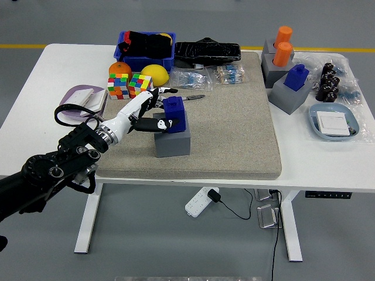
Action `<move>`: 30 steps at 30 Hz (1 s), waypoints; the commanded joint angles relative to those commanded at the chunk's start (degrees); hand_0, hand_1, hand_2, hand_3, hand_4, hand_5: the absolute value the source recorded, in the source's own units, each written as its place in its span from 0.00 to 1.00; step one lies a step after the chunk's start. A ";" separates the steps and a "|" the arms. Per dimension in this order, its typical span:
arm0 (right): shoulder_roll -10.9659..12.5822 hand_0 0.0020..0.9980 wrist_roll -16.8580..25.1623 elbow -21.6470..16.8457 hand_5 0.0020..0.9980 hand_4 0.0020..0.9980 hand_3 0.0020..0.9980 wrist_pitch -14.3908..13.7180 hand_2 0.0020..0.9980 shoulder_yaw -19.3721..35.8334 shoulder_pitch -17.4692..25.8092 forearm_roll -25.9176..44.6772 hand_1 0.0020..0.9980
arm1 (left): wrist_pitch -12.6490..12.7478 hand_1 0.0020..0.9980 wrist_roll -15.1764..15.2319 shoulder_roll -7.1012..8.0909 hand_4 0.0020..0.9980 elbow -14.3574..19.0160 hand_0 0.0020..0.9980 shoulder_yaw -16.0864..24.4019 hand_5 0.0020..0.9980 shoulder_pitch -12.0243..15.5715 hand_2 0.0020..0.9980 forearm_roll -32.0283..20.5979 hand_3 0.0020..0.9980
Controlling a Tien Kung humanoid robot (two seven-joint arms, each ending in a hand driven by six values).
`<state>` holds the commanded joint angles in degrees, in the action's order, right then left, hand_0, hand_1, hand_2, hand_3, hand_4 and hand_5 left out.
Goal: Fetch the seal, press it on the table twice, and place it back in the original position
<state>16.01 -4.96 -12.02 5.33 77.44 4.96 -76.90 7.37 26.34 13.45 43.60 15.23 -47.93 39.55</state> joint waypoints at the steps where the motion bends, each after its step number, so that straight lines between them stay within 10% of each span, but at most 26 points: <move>1: -0.02 0.77 -0.01 -0.01 0.50 0.78 0.62 0.02 0.67 -0.03 -0.01 0.02 0.68 | 0.07 0.49 0.10 0.04 0.55 -0.31 0.80 -0.09 0.00 -0.08 0.39 -0.10 0.85; 30: -0.21 0.77 0.01 -0.01 0.50 0.78 0.62 0.03 0.67 0.15 -0.09 -0.04 0.68 | 0.24 0.50 0.89 -0.77 0.55 -1.28 0.80 -1.51 0.00 0.06 0.40 -0.09 0.85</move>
<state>15.80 -4.95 -12.03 5.36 77.59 4.87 -76.93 7.61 27.23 12.68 42.32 13.72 -47.87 39.46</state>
